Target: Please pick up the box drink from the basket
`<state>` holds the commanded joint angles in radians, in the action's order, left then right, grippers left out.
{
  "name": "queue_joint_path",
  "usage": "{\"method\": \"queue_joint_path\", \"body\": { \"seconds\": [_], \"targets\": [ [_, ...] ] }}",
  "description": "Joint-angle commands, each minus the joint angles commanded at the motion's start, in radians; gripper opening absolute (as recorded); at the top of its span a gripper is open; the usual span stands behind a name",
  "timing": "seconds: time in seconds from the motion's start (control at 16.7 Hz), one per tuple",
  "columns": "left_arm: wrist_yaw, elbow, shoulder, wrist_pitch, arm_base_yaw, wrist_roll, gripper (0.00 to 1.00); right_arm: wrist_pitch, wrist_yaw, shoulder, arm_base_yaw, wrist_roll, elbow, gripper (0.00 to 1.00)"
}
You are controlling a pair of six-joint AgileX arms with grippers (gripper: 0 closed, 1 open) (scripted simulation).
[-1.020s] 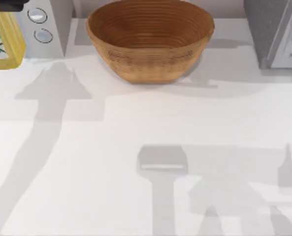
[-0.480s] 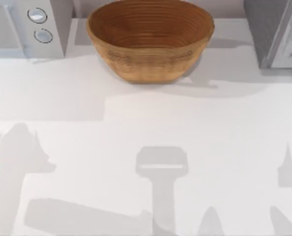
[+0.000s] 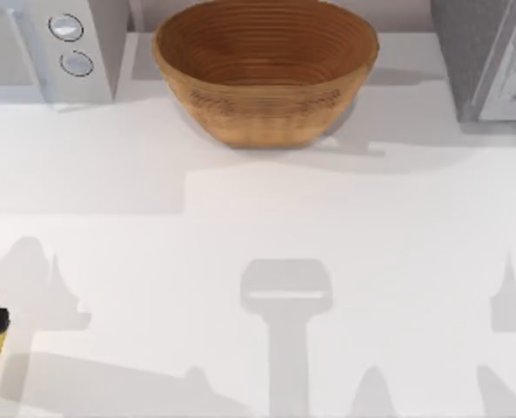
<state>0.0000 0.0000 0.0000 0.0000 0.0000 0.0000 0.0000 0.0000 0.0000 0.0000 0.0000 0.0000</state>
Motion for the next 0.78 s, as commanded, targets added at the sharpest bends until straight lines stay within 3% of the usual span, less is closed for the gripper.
{"method": "queue_joint_path", "body": {
  "seconds": [0.24, 0.36, 0.54, 0.78],
  "targets": [
    [-0.012, 0.005, 0.015, 0.003, -0.011, 0.002, 0.0, 0.0, 0.0, 0.0, 0.0, 0.0, 0.0, 1.0],
    [-0.063, 0.032, 0.067, 0.017, -0.054, 0.001, 0.0, 0.0, 0.0, 0.0, 0.0, 0.0, 0.0, 1.0],
    [-0.211, 0.122, 0.221, 0.069, -0.171, -0.009, 0.0, 0.0, 0.0, 0.0, 0.0, 0.0, 0.0, 1.0],
    [-0.512, 0.315, 0.535, 0.188, -0.396, -0.035, 0.0, 0.0, 0.0, 0.0, 0.0, 0.0, 0.0, 1.0]
  ]
}}
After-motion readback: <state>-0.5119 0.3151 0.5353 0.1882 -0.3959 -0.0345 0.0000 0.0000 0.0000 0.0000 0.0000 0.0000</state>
